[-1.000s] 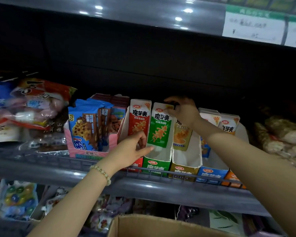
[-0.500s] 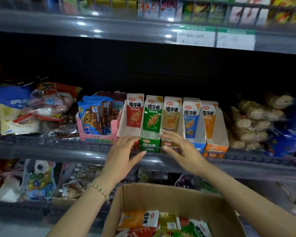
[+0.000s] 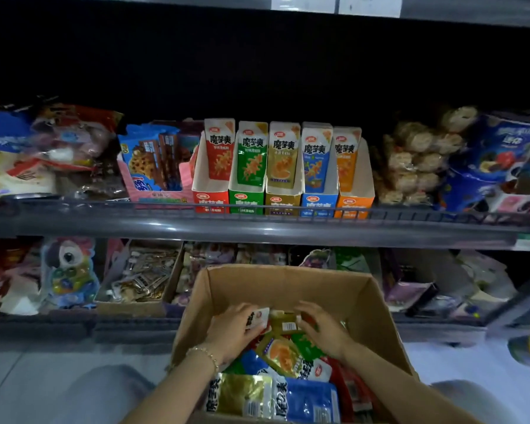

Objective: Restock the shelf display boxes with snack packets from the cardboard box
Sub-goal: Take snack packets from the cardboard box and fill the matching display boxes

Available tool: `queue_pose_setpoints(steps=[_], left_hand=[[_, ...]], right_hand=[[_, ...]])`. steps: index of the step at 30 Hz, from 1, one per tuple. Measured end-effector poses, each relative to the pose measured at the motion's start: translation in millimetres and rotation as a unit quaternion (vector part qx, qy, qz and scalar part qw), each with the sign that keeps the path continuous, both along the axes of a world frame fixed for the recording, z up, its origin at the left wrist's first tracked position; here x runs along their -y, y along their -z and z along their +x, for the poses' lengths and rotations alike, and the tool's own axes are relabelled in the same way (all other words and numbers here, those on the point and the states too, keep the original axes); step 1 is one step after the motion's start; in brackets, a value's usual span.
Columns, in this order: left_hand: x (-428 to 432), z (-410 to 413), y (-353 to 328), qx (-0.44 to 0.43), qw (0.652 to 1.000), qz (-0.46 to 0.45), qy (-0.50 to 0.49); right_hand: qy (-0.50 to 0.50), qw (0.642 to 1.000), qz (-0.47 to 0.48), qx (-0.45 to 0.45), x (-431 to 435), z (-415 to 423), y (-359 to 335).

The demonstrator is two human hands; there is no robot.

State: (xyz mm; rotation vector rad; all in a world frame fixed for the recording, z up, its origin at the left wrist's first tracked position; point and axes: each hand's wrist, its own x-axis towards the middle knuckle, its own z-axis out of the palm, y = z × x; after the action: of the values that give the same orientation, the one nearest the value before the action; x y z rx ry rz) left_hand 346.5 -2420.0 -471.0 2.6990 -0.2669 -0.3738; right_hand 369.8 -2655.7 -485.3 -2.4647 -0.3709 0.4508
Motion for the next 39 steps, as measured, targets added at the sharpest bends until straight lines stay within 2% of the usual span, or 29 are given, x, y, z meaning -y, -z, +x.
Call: queue_pose_setpoints(steps=[2, 5, 7, 9, 11, 13, 16, 18, 22, 26, 29, 32, 35, 39], left_hand=[[3, -4, 15, -0.042, 0.999, -0.001, -0.015], [7, -8, 27, -0.120, 0.993, -0.014, -0.015], [7, -8, 30, -0.133, 0.991, -0.018, -0.016], [4, -5, 32, -0.119, 0.992, -0.023, -0.020], [4, -5, 32, -0.114, 0.993, -0.034, -0.022], [4, -5, 34, -0.106, 0.993, -0.041, -0.019], [6, -4, 33, -0.109, 0.993, -0.051, -0.011], [8, -3, 32, -0.112, 0.992, -0.052, -0.005], [17, -5, 28, -0.131, 0.988, -0.080, 0.004], [23, -3, 30, -0.184, 0.975, -0.122, -0.017], [28, 0, 34, -0.251, 0.950, -0.175, -0.055], [35, 1, 35, -0.277, 0.944, -0.172, -0.048], [38, -1, 37, -0.264, 0.950, -0.165, -0.026], [33, 0, 16, -0.201, 0.956, -0.211, -0.031]], right_hand=[[0.080, 0.996, 0.031, -0.037, 12, -11, 21], [0.210, 0.969, 0.066, -0.114, 24, -16, 30], [0.248, 0.953, 0.059, -0.161, 25, -13, 30], [0.223, 0.959, 0.023, -0.175, 25, -9, 35], [0.201, 0.964, -0.008, -0.176, 38, 7, 80], [0.172, 0.968, -0.023, -0.179, 39, 12, 95], [0.119, 0.977, -0.018, -0.177, 16, -8, 43], [0.090, 0.978, -0.011, -0.190, 14, -8, 41], [0.063, 0.985, -0.053, -0.153, 19, -6, 34], [0.067, 0.977, -0.047, -0.195, 19, -9, 32], [0.057, 0.971, -0.024, -0.233, 14, -13, 36], [0.055, 0.965, 0.006, -0.256, 15, -14, 41], [0.049, 0.964, 0.033, -0.260, 13, -16, 28], [0.052, 0.967, 0.119, -0.220, 12, -14, 3]])
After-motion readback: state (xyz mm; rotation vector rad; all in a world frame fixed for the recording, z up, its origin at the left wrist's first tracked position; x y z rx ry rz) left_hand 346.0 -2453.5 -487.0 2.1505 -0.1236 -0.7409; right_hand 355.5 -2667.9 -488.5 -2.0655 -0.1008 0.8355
